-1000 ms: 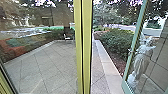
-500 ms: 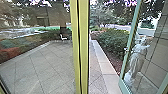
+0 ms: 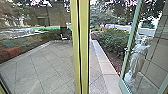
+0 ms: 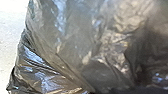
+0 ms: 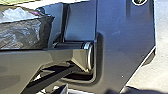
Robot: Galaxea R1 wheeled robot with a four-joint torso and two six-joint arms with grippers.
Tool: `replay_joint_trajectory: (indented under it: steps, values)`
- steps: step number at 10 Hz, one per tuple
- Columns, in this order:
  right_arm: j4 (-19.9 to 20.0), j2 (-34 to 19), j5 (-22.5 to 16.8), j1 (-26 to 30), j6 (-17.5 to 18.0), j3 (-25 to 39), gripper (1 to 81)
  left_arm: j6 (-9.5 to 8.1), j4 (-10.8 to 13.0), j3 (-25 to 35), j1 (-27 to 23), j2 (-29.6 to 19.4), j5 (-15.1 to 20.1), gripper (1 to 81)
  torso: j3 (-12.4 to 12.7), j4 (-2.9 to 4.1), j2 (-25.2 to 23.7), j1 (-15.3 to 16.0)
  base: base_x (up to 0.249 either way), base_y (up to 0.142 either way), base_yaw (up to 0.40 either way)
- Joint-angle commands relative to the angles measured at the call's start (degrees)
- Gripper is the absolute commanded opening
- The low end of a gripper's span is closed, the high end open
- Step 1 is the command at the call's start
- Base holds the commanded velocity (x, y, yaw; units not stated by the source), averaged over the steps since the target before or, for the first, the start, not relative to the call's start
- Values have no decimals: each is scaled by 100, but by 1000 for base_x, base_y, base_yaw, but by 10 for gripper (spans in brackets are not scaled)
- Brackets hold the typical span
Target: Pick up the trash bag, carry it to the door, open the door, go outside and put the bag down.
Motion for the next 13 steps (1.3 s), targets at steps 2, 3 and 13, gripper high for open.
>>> replay_joint_trajectory:
  steps: [2, 3, 13]
  values:
    - [-68, 89, -319, 258, -14, 45, 811, 57, 13, 3, -268, 25, 394, 10, 0, 0, 0, 0, 0, 0, 0]
    - [-68, 89, -319, 267, -14, 45, 811, 56, 12, 3, -269, 25, 394, 10, 0, 0, 0, 0, 0, 0, 0]
    - [-59, 98, -319, 267, -6, 36, 811, 56, 12, 3, -269, 51, 394, 10, 0, 0, 0, 0, 0, -59, 0]
